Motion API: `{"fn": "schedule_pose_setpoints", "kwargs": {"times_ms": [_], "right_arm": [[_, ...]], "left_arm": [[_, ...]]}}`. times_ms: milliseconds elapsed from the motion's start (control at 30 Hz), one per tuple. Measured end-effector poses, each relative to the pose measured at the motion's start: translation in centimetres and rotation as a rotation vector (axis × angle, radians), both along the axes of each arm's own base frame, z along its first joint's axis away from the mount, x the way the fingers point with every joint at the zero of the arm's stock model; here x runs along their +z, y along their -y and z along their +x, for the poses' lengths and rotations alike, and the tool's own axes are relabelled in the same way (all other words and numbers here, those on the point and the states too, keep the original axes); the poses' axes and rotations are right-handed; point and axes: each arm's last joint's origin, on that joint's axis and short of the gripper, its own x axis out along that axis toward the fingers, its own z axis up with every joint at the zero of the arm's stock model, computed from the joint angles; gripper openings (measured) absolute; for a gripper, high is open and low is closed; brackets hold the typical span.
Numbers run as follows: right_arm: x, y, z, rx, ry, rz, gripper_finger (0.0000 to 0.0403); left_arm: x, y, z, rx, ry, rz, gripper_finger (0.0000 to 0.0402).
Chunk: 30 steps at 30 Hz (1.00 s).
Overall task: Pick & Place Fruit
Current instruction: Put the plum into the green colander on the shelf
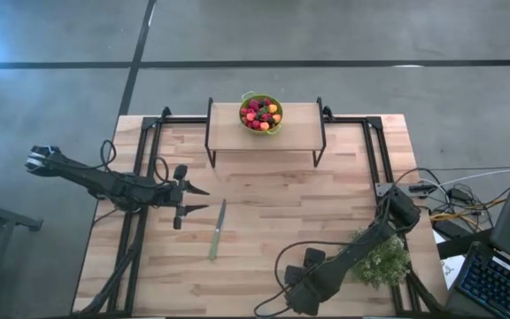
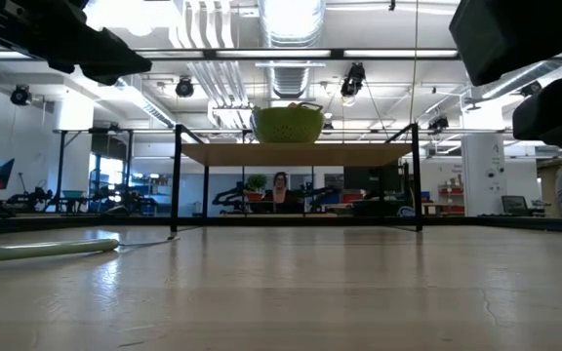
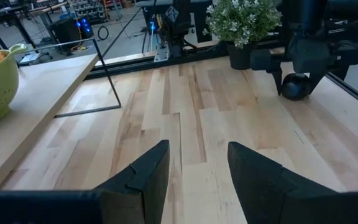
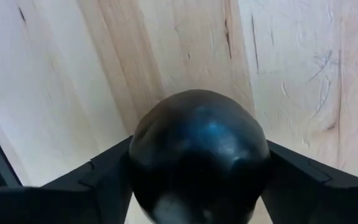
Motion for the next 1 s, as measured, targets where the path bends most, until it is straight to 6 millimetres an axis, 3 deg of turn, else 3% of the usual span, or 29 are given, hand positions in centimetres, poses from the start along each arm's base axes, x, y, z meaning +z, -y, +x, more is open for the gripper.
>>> {"fn": "schedule_pose_setpoints", "kwargs": {"times_ms": [233, 500, 767, 1000], "right_arm": [[0.0, 0.5, 0.4, -0.001, 0.0, 0.001, 0.0253], [0.3, 0.8, 0.6, 0.036, -0.005, 0.002, 0.0263], [0.7, 1.5, 1.1, 0.056, -0.013, 0.015, 0.0246], [0.9, 2.1, 1.5, 0.04, -0.01, 0.02, 0.0261]], "left_arm": [[0.0, 0.0, 0.0, 0.0, 0.0, 0.0, 0.017], [0.0, 0.0, 0.0, 0.0, 0.001, 0.0, 0.017], [0.0, 0.0, 0.0, 0.0, 0.001, 0.0, 0.017], [0.0, 0.0, 0.0, 0.0, 0.001, 0.0, 0.017]]}}
